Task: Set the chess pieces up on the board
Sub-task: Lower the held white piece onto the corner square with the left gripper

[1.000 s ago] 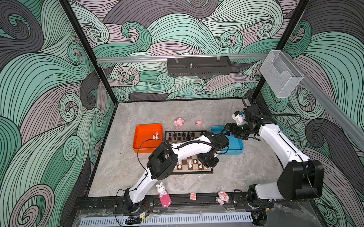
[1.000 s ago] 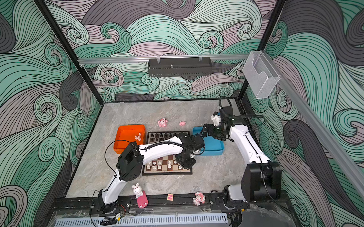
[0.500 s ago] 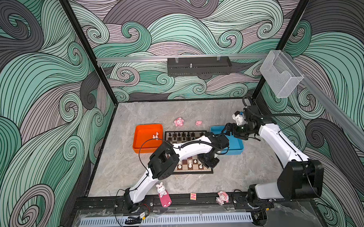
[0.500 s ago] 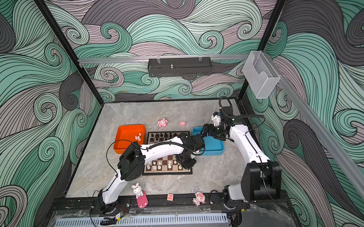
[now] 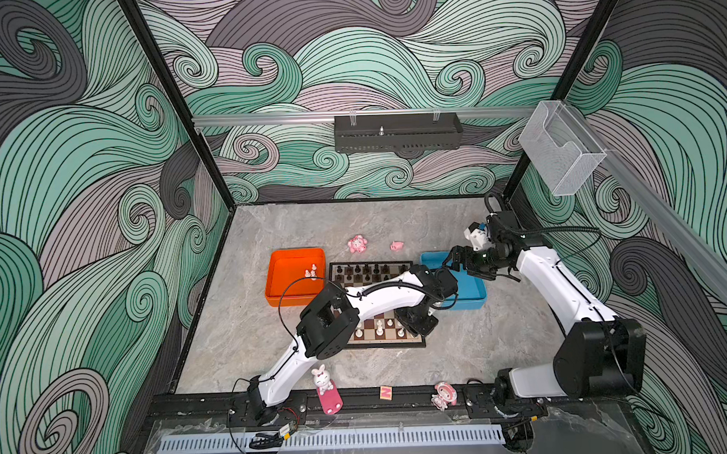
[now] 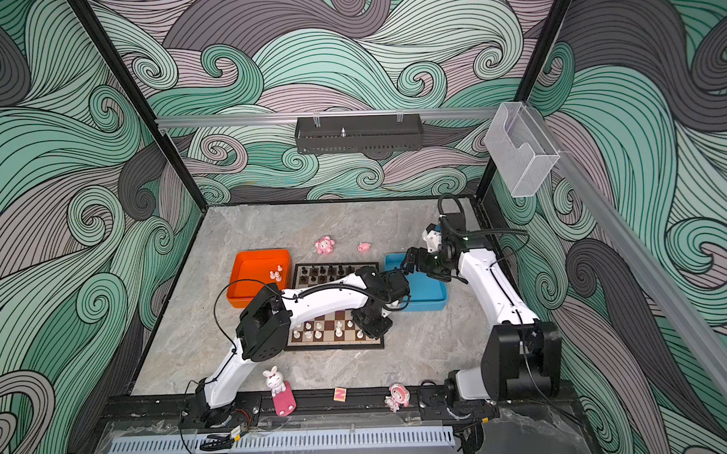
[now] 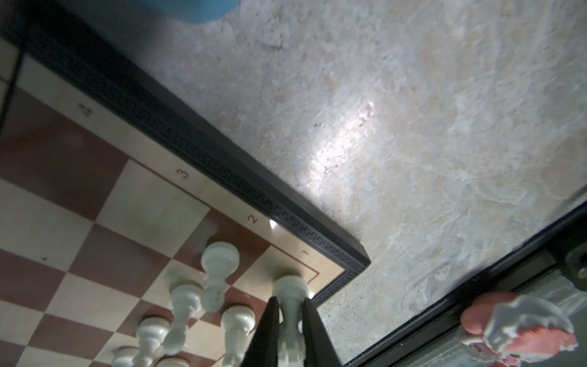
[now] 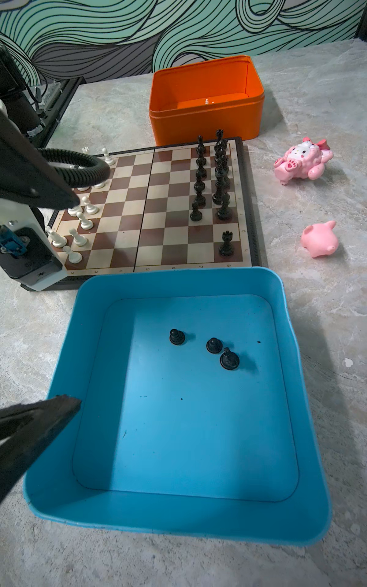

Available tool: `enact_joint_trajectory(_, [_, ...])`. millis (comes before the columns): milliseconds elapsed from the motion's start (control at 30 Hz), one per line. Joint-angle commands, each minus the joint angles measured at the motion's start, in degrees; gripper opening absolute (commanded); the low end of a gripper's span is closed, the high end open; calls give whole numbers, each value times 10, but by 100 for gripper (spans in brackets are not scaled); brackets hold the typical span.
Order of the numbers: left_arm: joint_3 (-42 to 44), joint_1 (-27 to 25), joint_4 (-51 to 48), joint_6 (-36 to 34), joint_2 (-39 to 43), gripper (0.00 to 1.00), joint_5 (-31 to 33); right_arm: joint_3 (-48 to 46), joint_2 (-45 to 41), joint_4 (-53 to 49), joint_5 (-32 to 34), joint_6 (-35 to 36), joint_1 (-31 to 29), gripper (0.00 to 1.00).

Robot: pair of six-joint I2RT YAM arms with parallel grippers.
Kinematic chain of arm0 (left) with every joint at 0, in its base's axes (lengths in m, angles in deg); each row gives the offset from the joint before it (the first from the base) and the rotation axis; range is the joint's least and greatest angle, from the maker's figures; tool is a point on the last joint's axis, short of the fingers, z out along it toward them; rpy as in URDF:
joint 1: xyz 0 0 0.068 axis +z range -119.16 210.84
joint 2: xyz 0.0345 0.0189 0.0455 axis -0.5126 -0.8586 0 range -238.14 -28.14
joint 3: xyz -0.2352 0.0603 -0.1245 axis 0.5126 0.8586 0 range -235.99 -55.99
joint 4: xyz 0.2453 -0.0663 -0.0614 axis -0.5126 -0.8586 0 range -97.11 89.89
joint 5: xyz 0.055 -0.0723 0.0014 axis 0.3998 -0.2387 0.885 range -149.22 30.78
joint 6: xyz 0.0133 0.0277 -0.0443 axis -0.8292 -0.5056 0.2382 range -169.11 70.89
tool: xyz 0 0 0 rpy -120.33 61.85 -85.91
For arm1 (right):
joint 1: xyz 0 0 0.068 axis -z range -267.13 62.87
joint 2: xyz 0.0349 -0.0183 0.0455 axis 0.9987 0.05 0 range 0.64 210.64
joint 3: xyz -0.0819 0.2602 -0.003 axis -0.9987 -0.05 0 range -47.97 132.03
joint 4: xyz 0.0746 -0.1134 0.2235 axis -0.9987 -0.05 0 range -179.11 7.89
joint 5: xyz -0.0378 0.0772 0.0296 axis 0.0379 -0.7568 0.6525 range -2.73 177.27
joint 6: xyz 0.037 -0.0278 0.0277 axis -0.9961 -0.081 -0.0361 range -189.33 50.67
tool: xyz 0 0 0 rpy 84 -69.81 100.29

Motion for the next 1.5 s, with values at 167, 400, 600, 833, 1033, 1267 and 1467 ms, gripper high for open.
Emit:
enact_joint_trajectory(167, [-18,1,-12,-4,-15,16,17,2,8,1,-9,5,3,92])
enact_joint_trajectory(400, [-17,1,-14,-3,-17,16,20,2,9,0,-9,5,3,92])
enact_joint_trajectory(600, [-16,1,-14,-3,-18,16,24,2,9,0,-10,5,3,92])
enact_joint_trajectory(833, [-16,1,-12,-1,-19,19,26,2,9,0,-10,5,3,92])
enact_joint_trajectory(1033, [-16,1,-11,-1,-18,22,29,2,8,1,-10,5,4,92])
enact_joint_trajectory(1267, [-16,1,-14,0,-17,26,33,2,8,0,-10,5,4,92])
enact_joint_trajectory(1467, [-16,1,-17,1,-13,29,39,2,7,1,-11,5,4,92])
